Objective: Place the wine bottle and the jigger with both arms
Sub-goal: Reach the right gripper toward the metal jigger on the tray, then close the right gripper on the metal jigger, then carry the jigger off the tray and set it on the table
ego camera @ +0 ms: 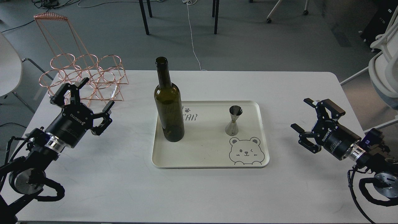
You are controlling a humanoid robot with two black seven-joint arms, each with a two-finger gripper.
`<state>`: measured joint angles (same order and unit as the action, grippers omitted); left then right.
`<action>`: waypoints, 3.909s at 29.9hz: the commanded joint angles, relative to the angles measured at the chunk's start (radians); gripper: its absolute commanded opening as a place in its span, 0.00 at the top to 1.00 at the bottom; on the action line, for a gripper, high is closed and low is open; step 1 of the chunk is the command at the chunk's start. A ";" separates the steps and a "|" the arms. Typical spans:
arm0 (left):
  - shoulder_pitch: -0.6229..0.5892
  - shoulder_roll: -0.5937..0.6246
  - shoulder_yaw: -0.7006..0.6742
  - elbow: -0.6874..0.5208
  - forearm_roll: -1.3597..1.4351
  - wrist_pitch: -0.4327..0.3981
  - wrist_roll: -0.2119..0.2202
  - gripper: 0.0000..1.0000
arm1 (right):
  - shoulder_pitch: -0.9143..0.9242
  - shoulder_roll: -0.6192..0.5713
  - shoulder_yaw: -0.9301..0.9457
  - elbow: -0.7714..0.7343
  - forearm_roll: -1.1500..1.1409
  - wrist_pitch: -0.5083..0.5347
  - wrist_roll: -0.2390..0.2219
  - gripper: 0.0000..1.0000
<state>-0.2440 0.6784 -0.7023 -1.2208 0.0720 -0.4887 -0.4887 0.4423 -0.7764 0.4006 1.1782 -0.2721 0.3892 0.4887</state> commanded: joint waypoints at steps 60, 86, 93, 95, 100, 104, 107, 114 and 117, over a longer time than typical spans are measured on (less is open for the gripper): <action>-0.138 0.024 -0.023 0.201 0.087 0.000 0.000 0.02 | 0.311 0.554 -0.238 -0.546 -1.564 -0.878 0.000 0.88; -0.140 0.015 -0.025 0.199 0.100 0.000 0.000 0.02 | 0.079 0.095 -0.083 -0.341 -1.306 -0.878 0.000 0.87; -0.140 0.004 -0.025 0.199 0.100 0.000 0.000 0.02 | 0.081 0.108 -0.089 -0.373 -1.306 -0.878 0.000 0.86; -0.140 0.004 -0.025 0.199 0.100 0.000 0.000 0.02 | 0.084 0.108 -0.091 -0.383 -1.306 -0.878 0.000 0.86; -0.140 0.001 -0.025 0.199 0.100 0.000 0.000 0.02 | 0.088 0.132 -0.089 -0.422 -1.306 -0.878 0.000 0.84; -0.140 0.000 -0.025 0.199 0.100 0.000 0.000 0.02 | 0.090 0.138 -0.089 -0.423 -1.306 -0.878 0.000 0.75; -0.140 0.003 -0.025 0.199 0.100 0.000 0.000 0.02 | 0.090 0.138 -0.089 -0.423 -1.306 -0.878 0.000 0.71; -0.141 0.001 -0.025 0.199 0.101 0.000 0.000 0.02 | 0.090 0.138 -0.085 -0.423 -1.305 -0.878 0.000 0.57; -0.141 0.003 -0.025 0.199 0.109 0.000 0.000 0.02 | 0.092 0.137 -0.085 -0.422 -1.305 -0.878 0.000 0.42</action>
<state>-0.3837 0.6808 -0.7271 -1.0216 0.1747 -0.4887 -0.4887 0.5326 -0.6381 0.3154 0.7543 -1.5768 -0.4886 0.4887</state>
